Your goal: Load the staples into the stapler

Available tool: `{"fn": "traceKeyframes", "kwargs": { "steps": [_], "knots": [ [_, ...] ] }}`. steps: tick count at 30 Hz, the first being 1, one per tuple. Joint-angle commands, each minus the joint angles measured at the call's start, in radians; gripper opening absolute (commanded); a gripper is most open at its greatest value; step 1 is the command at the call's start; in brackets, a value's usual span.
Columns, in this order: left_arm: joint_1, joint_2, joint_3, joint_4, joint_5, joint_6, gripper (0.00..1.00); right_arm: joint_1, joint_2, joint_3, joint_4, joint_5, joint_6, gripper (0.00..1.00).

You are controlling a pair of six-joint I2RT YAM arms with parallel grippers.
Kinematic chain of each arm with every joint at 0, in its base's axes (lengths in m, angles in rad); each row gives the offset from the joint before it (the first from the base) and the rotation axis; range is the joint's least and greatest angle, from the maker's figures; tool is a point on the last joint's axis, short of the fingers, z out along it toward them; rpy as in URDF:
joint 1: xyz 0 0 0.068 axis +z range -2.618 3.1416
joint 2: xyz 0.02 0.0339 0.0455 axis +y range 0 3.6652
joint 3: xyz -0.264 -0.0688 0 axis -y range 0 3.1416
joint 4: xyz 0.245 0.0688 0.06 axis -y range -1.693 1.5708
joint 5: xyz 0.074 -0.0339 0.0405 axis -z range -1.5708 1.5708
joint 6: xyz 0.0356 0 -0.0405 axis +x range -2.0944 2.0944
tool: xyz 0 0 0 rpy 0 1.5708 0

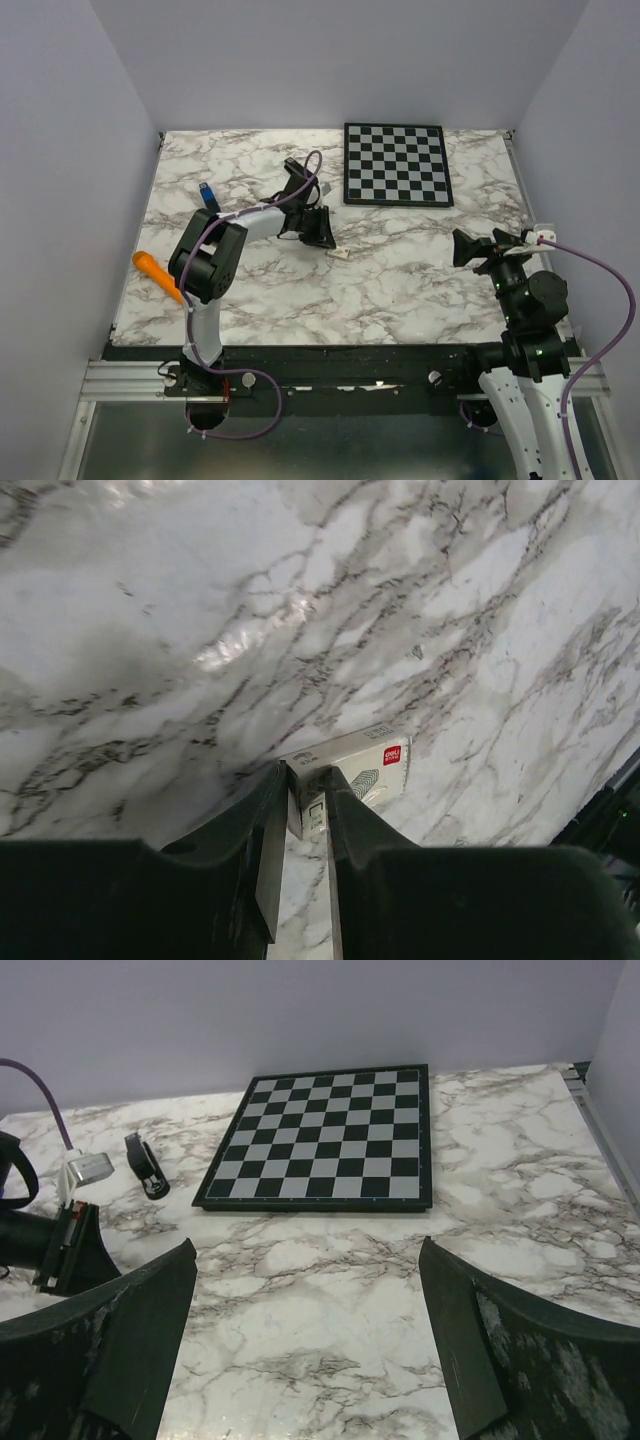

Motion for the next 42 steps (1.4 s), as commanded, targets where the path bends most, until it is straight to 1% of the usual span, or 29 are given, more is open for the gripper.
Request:
{"fn": "traceKeyframes", "kwargs": {
  "steps": [1, 8, 12, 13, 16, 20, 21, 24, 25, 27, 28, 31, 32, 33, 35, 36, 38, 41, 42],
  "knots": [
    [-0.056, -0.029, -0.099, -0.004, 0.009, -0.029, 0.27, 0.008, 0.008, -0.009, 0.024, -0.04, -0.002, 1.0],
    [-0.145, -0.132, -0.271, 0.125, -0.037, -0.203, 0.28, 0.012, 0.024, -0.006, 0.004, -0.071, 0.022, 1.0],
    [-0.193, -0.196, -0.354, 0.217, -0.052, -0.321, 0.28, 0.015, 0.063, 0.008, -0.009, -0.135, 0.036, 1.0],
    [-0.199, -0.204, -0.386, 0.281, -0.058, -0.371, 0.28, 0.015, 0.076, 0.019, -0.021, -0.175, 0.039, 1.0],
    [-0.222, -0.229, -0.444, 0.382, -0.072, -0.436, 0.29, 0.015, 0.154, 0.036, -0.048, -0.275, 0.057, 1.0],
    [-0.233, -0.259, -0.491, 0.448, -0.097, -0.49, 0.33, 0.016, 0.286, 0.081, -0.11, -0.352, 0.126, 1.0],
    [-0.233, -0.268, -0.497, 0.456, -0.101, -0.488, 0.34, 0.016, 0.365, 0.095, -0.128, -0.362, 0.148, 1.0],
    [-0.233, -0.295, -0.51, 0.461, -0.112, -0.476, 0.39, 0.018, 0.499, 0.157, -0.203, -0.442, 0.171, 1.0],
    [-0.233, -0.307, -0.512, 0.455, -0.112, -0.467, 0.42, 0.016, 0.583, 0.169, -0.231, -0.465, 0.185, 1.0],
    [-0.233, -0.314, -0.509, 0.439, -0.112, -0.439, 0.43, 0.024, 0.652, 0.177, -0.243, -0.478, 0.23, 1.0],
    [-0.231, -0.324, -0.509, 0.426, -0.108, -0.43, 0.44, 0.028, 0.713, 0.174, -0.246, -0.478, 0.247, 1.0],
    [-0.231, -0.342, -0.504, 0.395, -0.104, -0.39, 0.44, 0.085, 0.789, 0.146, -0.216, -0.459, 0.329, 1.0],
    [-0.23, -0.344, -0.501, 0.381, -0.104, -0.375, 0.44, 0.122, 0.828, 0.132, -0.197, -0.458, 0.356, 1.0],
    [-0.228, -0.348, -0.498, 0.37, -0.103, -0.361, 0.44, 0.143, 0.844, 0.119, -0.176, -0.458, 0.411, 1.0],
    [-0.222, -0.354, -0.491, 0.344, -0.103, -0.33, 0.44, 0.194, 0.884, 0.077, -0.109, -0.459, 0.465, 1.0],
    [-0.219, -0.357, -0.489, 0.337, -0.1, -0.324, 0.44, 0.211, 0.895, 0.066, -0.087, -0.458, 0.511, 0.97],
    [-0.216, -0.364, -0.481, 0.312, -0.1, -0.301, 0.44, 0.261, 0.915, 0.042, -0.038, -0.442, 0.547, 0.94],
    [-0.216, -0.37, -0.475, 0.283, -0.109, -0.28, 0.44, 0.323, 0.958, 0.033, 0.007, -0.421, 0.593, 0.83],
    [-0.216, -0.371, -0.475, 0.278, -0.112, -0.277, 0.44, 0.334, 0.971, 0.033, 0.014, -0.416, 0.602, 0.77]
  ]
}}
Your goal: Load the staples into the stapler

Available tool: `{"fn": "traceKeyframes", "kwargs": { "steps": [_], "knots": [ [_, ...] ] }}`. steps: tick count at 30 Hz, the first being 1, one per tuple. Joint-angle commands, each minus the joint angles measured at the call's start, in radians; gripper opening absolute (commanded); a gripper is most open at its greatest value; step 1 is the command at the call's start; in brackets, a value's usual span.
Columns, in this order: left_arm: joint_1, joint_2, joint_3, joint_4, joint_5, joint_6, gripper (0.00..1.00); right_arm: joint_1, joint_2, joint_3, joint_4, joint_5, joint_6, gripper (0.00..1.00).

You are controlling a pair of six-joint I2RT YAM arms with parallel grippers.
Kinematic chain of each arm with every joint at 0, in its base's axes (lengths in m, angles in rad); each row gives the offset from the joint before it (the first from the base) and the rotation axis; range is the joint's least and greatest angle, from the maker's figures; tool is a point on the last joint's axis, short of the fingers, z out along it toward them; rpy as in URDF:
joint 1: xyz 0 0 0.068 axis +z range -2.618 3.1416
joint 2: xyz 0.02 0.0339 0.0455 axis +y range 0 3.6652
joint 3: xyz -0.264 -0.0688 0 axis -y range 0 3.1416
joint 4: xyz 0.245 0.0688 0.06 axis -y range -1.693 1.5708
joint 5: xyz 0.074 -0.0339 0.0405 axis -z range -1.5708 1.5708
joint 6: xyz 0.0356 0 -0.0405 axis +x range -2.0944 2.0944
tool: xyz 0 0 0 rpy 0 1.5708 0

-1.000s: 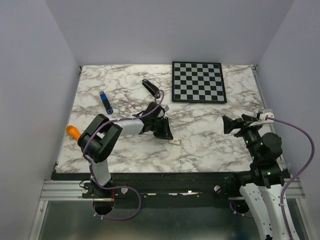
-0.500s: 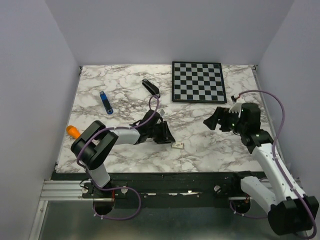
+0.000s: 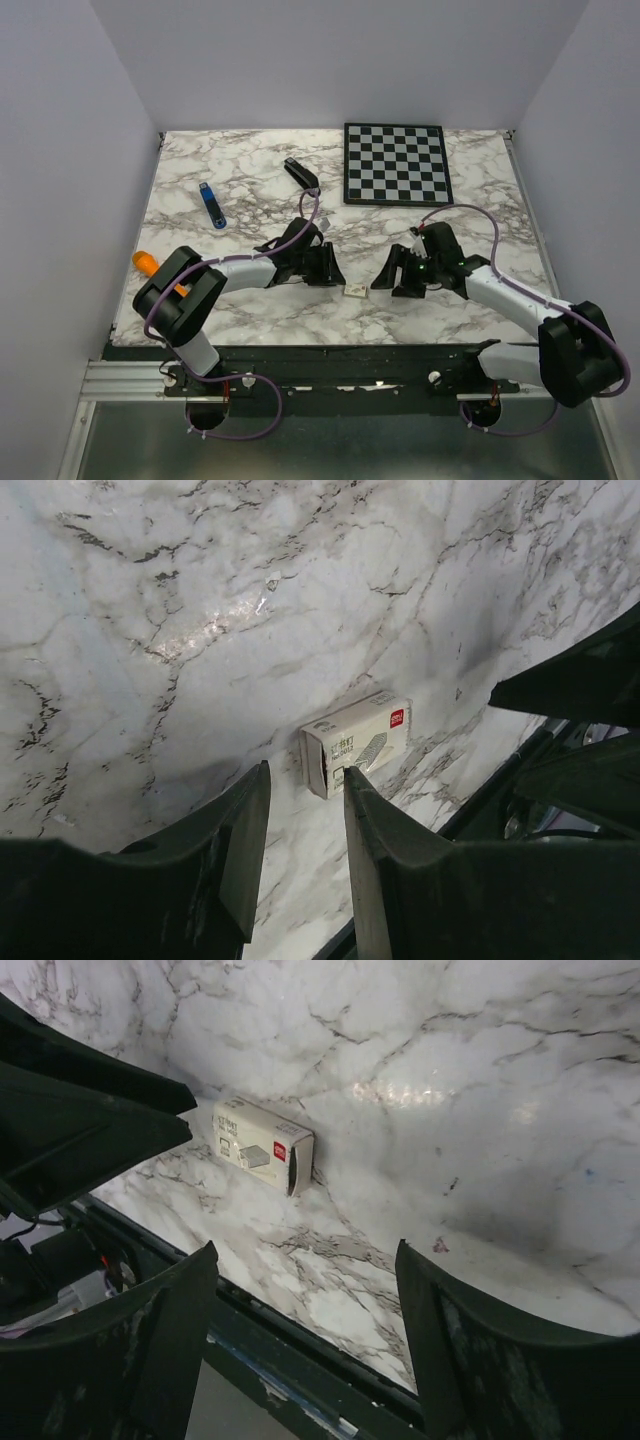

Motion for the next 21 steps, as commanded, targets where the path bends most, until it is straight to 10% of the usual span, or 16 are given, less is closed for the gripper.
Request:
{"fn": "traceKeyframes", "kwargs": {
  "steps": [1, 21],
  "knots": [
    [0.004, -0.037, 0.025, -0.059, -0.028, 0.06, 0.44, 0.065, 0.059, -0.014, 0.114, 0.018, 0.126, 0.75],
    [0.003, -0.025, 0.022, -0.047, 0.001, 0.083, 0.43, 0.12, 0.232, 0.023, 0.2, 0.058, 0.169, 0.36]
  ]
}}
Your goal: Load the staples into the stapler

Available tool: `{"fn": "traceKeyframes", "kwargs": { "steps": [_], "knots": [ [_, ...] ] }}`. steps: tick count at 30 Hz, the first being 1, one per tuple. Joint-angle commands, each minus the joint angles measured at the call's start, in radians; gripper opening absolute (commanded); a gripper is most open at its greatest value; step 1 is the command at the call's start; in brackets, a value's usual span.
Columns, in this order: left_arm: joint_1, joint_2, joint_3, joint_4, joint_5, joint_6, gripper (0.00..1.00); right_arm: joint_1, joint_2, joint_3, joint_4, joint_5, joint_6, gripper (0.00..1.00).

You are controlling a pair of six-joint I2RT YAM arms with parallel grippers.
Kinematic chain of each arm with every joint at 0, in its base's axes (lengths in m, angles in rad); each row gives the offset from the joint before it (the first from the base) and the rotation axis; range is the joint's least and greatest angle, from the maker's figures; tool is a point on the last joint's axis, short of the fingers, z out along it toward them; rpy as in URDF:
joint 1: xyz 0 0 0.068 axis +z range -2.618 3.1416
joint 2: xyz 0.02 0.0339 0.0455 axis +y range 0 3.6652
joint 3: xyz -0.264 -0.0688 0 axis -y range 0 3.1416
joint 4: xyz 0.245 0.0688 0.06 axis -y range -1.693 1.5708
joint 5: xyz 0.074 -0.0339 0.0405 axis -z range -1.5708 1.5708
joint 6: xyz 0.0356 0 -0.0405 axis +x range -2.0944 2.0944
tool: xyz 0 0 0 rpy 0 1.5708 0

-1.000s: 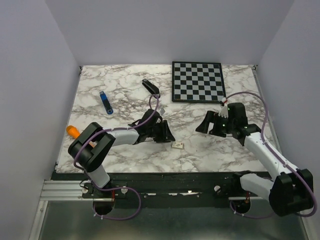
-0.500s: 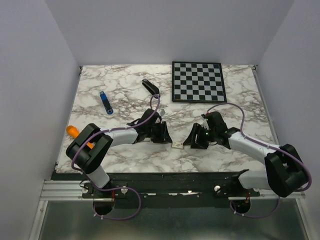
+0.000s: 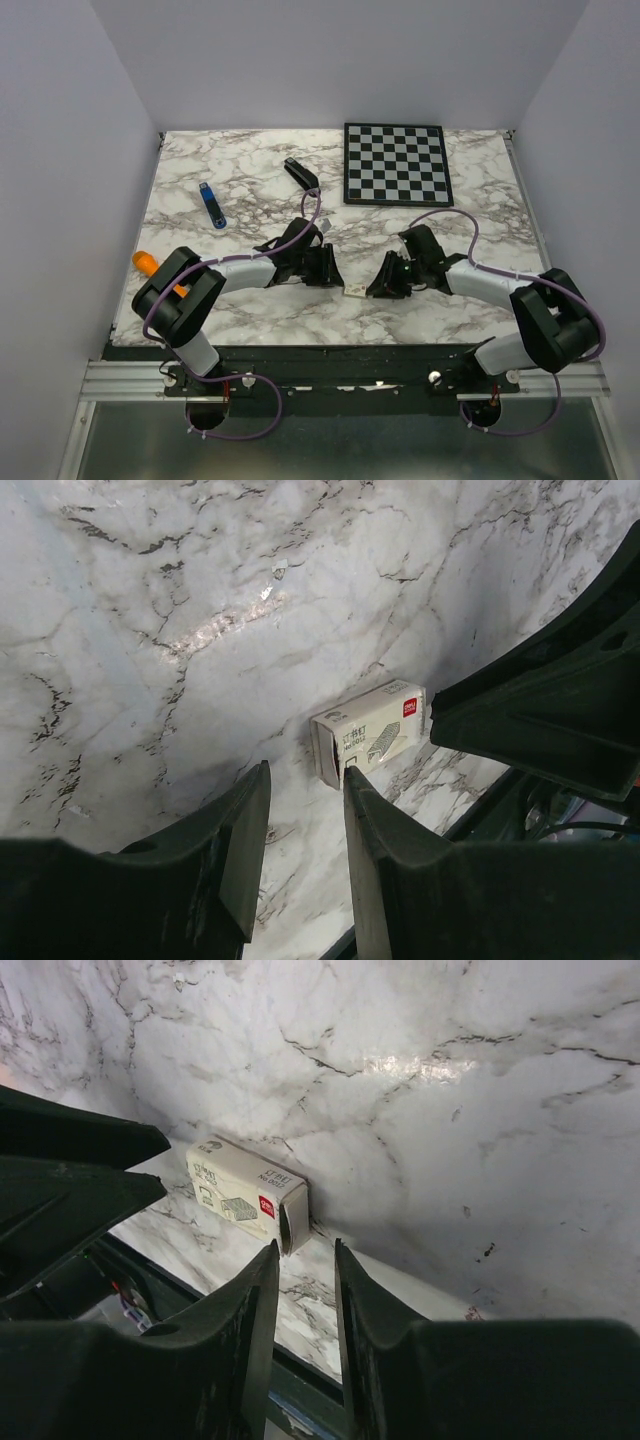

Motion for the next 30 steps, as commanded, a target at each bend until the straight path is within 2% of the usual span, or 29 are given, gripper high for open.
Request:
{"fn": "traceKeyframes", "kwargs": {
  "steps": [1, 18, 30],
  "knots": [
    [0.0, -0.016, 0.013, 0.0, 0.006, 0.017, 0.44, 0.007, 0.024, 0.028, 0.028, 0.028, 0.004, 0.35],
    [-0.003, 0.002, 0.016, 0.017, 0.039, 0.012, 0.43, 0.012, 0.053, 0.035, 0.042, 0.027, -0.017, 0.24],
    [-0.026, 0.028, 0.045, 0.008, 0.073, 0.018, 0.44, 0.048, 0.058, 0.106, -0.042, 0.099, -0.054, 0.21]
  ]
}}
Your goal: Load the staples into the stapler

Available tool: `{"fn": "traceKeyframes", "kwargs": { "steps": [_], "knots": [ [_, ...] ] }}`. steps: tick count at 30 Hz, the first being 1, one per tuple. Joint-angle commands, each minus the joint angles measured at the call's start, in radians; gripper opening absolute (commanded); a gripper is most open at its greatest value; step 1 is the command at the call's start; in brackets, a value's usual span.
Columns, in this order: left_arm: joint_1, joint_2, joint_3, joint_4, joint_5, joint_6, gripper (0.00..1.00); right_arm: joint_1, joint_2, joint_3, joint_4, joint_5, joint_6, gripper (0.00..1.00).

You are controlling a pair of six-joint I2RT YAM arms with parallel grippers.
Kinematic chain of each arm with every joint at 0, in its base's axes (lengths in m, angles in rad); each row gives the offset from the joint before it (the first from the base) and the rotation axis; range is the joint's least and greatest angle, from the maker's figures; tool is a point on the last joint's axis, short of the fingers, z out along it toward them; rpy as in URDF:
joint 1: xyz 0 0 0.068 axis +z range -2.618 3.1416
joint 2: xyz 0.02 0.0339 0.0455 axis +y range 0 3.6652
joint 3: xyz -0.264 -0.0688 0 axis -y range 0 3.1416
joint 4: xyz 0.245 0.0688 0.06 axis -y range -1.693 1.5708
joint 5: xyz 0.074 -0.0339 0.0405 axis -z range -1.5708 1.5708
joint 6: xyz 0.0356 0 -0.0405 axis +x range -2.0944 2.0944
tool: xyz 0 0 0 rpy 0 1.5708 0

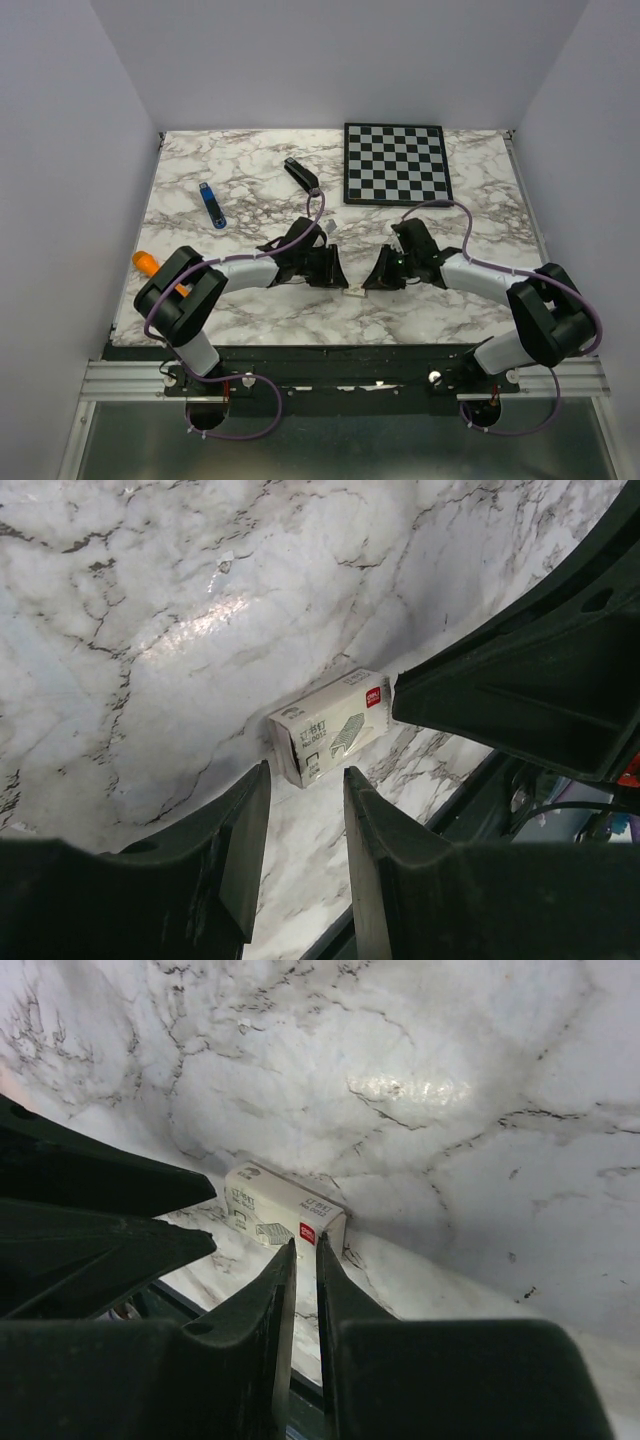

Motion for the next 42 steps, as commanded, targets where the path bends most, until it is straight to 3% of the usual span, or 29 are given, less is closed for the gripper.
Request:
{"fn": "traceKeyframes", "kwargs": {
  "steps": [1, 18, 42],
  "knots": [
    [-0.01, 0.03, 0.036, -0.005, 0.033, 0.016, 0.43, 0.021, 0.018, 0.042, -0.057, 0.065, -0.027, 0.21],
    [-0.012, 0.077, 0.086, -0.053, 0.045, 0.009, 0.43, 0.049, -0.048, 0.079, -0.196, 0.189, -0.016, 0.2],
    [-0.028, 0.153, 0.158, -0.09, 0.088, 0.007, 0.4, 0.053, 0.013, 0.079, -0.159, 0.171, -0.003, 0.21]
  ]
}}
